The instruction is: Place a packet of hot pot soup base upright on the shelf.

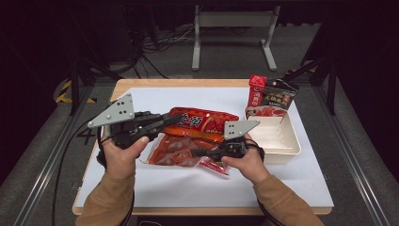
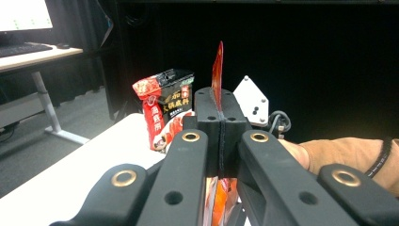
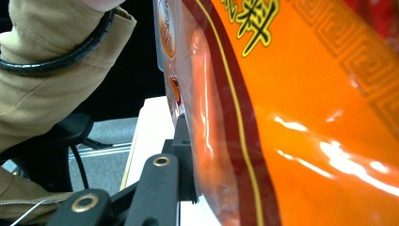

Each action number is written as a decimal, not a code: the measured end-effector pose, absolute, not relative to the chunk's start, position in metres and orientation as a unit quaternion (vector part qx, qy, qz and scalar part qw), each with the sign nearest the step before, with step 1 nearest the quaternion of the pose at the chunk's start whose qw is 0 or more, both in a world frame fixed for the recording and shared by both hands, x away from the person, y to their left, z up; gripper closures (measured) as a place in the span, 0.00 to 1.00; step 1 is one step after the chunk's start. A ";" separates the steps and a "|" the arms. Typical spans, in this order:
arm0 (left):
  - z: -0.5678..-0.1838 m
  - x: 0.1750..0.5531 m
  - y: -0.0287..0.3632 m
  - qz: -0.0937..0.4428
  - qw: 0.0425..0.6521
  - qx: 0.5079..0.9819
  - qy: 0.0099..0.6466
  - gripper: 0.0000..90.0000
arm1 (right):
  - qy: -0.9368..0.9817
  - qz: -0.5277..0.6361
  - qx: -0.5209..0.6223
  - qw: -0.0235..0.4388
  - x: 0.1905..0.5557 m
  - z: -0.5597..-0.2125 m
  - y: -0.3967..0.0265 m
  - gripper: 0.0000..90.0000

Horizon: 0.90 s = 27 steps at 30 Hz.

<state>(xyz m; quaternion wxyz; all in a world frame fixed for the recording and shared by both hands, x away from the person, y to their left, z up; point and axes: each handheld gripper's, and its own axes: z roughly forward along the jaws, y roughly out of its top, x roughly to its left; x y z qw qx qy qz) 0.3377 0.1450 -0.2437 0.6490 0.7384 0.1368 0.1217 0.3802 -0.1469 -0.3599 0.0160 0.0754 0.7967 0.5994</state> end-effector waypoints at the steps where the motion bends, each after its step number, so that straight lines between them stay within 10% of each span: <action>1: -0.243 0.338 0.146 0.123 0.648 0.739 0.140 1.00 | 0.800 0.595 0.077 0.018 0.378 -0.357 -0.148 0.78; 9: -0.246 0.342 0.152 0.118 0.643 0.740 0.156 0.98 | 0.816 0.572 0.079 0.017 0.376 -0.345 -0.154 0.78; 16: -0.253 0.344 0.157 0.137 0.624 0.748 0.181 0.71 | 0.826 0.556 0.087 0.025 0.377 -0.335 -0.168 0.78; 27: -0.279 0.351 0.179 0.144 0.596 0.757 0.225 0.58 | 0.841 0.519 0.145 0.045 0.381 -0.315 -0.196 0.78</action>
